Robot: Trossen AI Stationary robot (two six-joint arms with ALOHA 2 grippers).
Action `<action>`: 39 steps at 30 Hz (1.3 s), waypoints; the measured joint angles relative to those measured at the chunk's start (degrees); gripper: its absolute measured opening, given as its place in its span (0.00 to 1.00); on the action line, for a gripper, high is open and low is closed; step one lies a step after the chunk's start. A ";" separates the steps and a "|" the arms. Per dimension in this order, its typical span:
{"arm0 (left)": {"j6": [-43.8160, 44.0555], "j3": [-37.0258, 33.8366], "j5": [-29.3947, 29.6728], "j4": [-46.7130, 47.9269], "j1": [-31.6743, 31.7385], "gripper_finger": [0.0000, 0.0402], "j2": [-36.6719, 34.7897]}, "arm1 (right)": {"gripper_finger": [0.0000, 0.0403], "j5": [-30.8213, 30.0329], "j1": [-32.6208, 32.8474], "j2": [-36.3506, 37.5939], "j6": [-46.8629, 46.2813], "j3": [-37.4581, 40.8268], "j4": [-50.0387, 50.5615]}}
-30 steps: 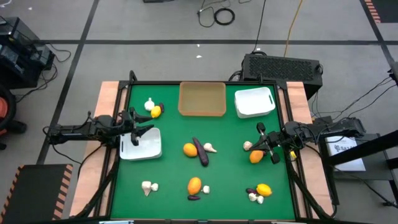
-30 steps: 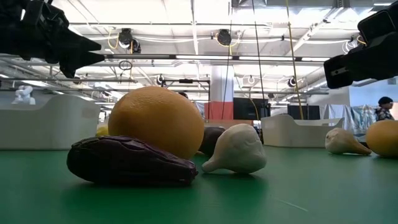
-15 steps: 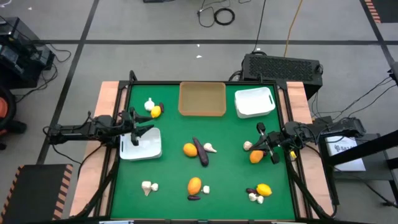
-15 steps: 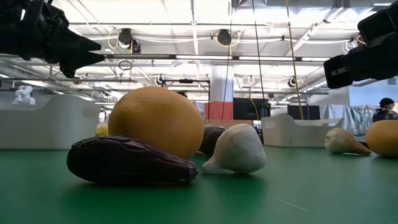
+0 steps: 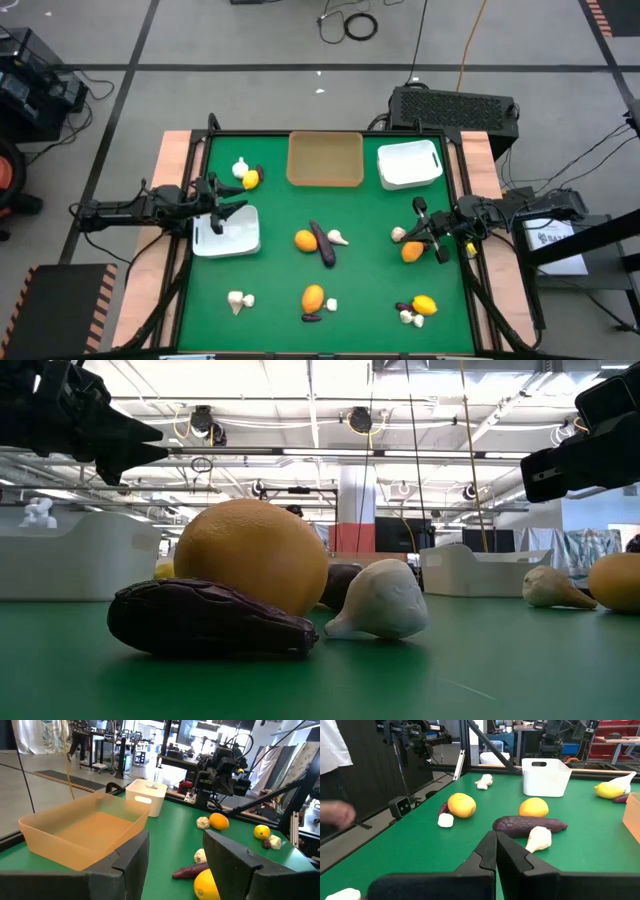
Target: Sort produce into baskets
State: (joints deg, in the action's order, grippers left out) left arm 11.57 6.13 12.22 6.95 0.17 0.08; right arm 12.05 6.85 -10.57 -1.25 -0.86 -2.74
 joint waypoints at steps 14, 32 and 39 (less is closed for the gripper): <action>0.00 0.00 0.00 -0.01 0.01 0.48 -0.01 | 0.00 0.00 0.00 0.00 0.32 0.00 0.00; -3.86 0.00 0.26 -1.87 0.02 0.48 0.01 | 0.00 0.01 0.00 -0.01 -11.04 0.02 -6.44; 4.24 0.02 -0.19 -6.20 0.02 0.48 0.02 | 0.00 -1.11 0.00 -0.16 -13.34 0.02 -6.46</action>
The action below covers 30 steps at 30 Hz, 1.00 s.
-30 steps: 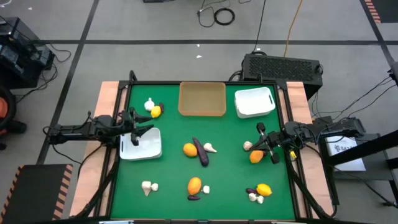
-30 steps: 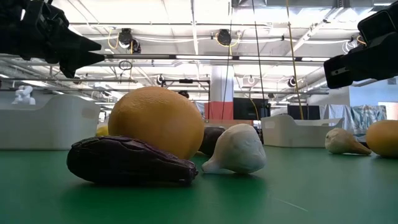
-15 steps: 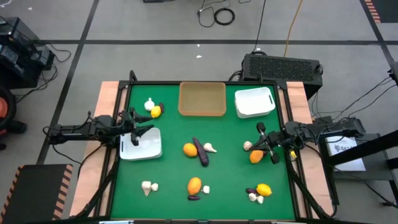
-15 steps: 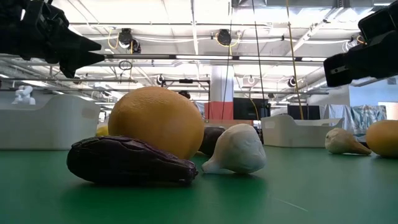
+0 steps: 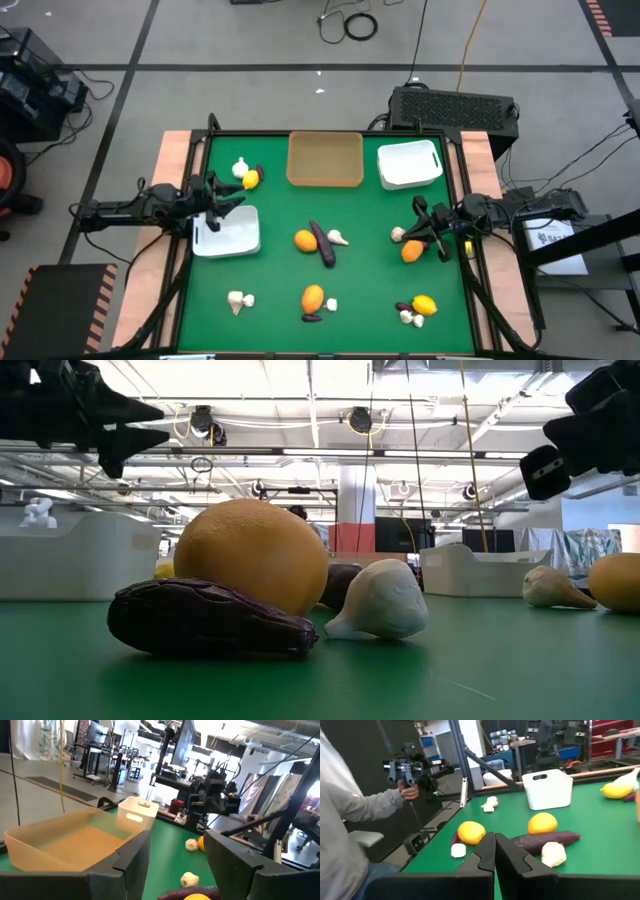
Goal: Sort produce into baskets
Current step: Put the lemon into the yellow bin
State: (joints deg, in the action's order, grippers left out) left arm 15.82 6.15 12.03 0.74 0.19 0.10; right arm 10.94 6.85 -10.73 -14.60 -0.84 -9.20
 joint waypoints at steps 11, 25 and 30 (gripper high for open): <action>0.86 0.00 0.15 -0.43 0.00 0.48 0.31 | 0.00 -10.60 1.86 -9.60 -3.96 0.00 -8.86; -1.33 10.41 -7.56 -4.86 -0.94 0.48 29.44 | 0.00 -12.45 3.31 -29.50 1.27 -6.21 -20.57; -11.24 21.10 -7.68 -4.78 -5.26 0.48 46.54 | 0.00 -12.40 5.62 -36.80 2.22 -12.19 -16.72</action>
State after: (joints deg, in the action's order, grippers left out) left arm 4.58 27.25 4.35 -4.04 -5.07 46.64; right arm -1.45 12.47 -47.53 -12.38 -13.03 -25.92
